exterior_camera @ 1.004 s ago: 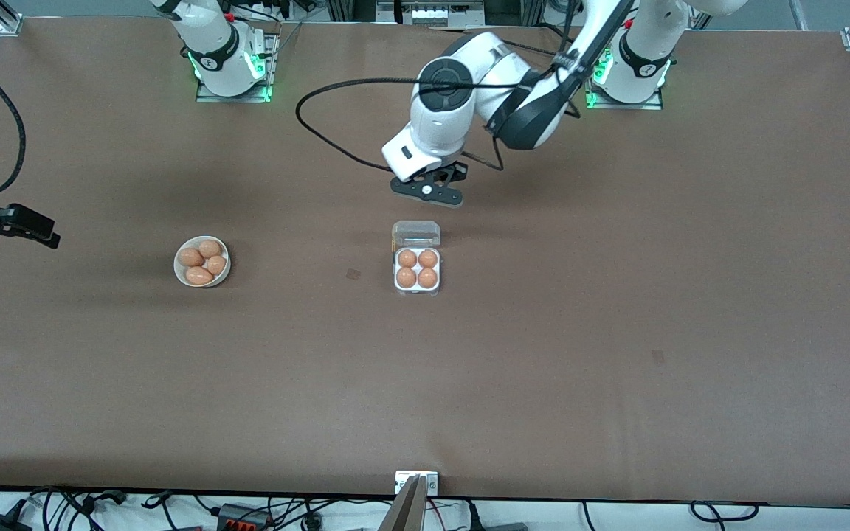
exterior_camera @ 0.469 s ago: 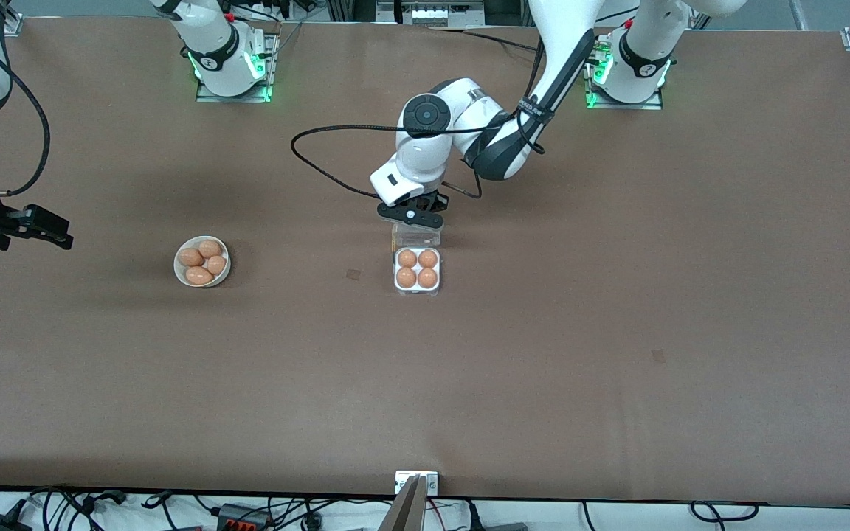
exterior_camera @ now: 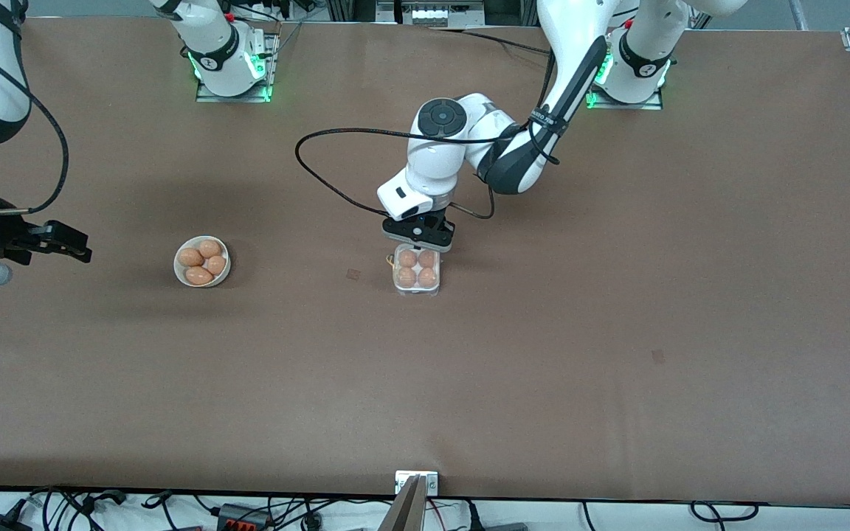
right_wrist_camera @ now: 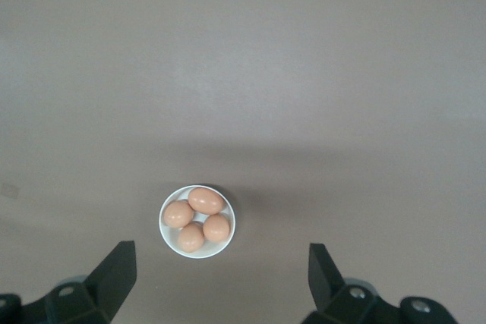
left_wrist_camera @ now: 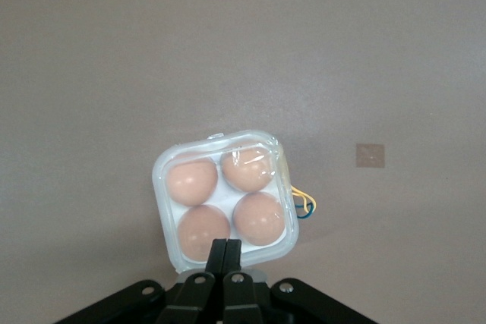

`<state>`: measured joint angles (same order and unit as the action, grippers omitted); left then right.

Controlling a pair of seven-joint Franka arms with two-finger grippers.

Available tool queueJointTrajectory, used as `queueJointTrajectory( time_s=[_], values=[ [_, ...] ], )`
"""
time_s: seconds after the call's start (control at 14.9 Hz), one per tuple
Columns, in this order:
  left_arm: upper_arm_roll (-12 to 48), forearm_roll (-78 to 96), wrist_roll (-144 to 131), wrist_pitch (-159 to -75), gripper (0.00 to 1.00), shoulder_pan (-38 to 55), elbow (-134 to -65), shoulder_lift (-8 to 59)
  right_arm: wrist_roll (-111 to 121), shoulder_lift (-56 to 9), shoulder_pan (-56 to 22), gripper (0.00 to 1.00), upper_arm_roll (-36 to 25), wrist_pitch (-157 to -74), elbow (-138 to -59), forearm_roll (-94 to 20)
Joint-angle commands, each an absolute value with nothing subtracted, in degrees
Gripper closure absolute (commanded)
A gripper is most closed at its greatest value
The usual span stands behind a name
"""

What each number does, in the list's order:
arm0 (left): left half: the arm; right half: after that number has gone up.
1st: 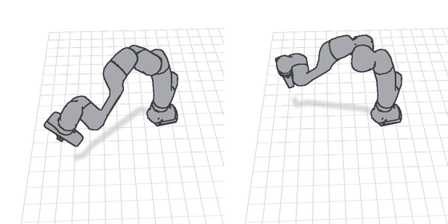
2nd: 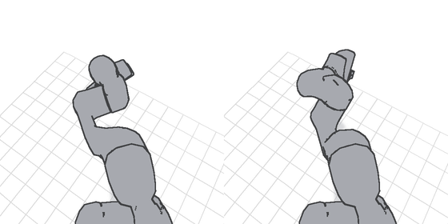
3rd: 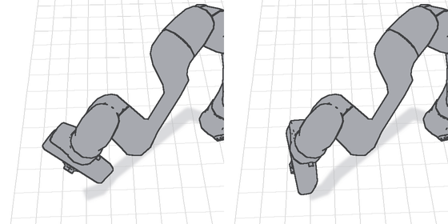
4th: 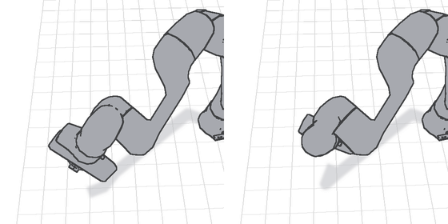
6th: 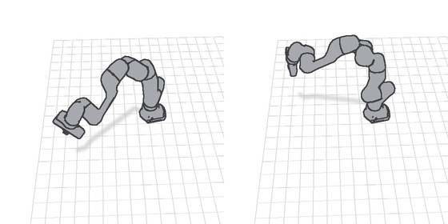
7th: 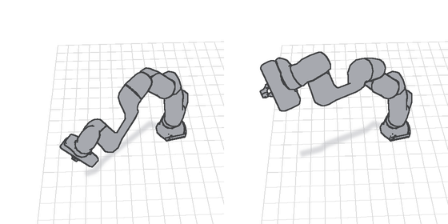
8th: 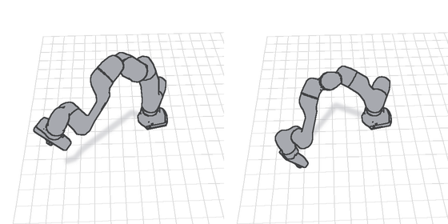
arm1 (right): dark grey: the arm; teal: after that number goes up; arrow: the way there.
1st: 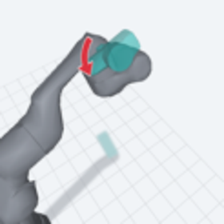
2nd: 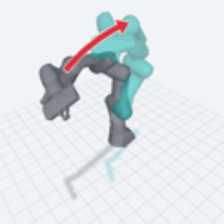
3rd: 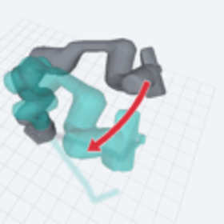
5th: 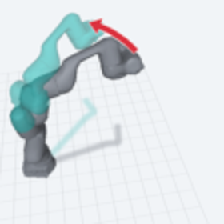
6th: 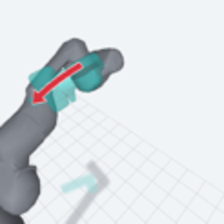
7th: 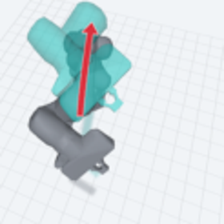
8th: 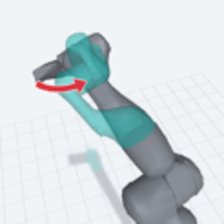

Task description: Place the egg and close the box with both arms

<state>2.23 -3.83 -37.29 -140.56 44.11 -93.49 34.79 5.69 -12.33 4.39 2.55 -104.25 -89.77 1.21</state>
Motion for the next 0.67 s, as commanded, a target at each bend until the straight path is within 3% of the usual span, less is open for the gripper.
queueJointTrajectory(
  time_s=[0.0,0.13,0.4,0.6],
  values=[
    [2.29,-5.27,-37.79,-140.36,0.99,44.38,-92.64,34.98,5.90,-11.43,4.13,0.00,2.46,-99.26,-88.68,0.35],
    [2.29,-5.27,-37.79,-137.48,0.99,44.21,-92.81,33.50,5.71,-10.20,3.78,0.00,2.64,-97.65,-88.68,0.44],
    [2.37,-5.27,-30.17,-119.58,0.98,42.37,-92.46,27.70,-6.92,-9.93,3.60,0.00,2.64,-95.64,-88.68,0.79],
    [2.20,-5.27,-27.16,-105.86,0.95,42.28,-92.29,24.00,-2.57,-10.46,4.13,0.00,2.20,-95.80,-88.33,0.88]
  ],
)
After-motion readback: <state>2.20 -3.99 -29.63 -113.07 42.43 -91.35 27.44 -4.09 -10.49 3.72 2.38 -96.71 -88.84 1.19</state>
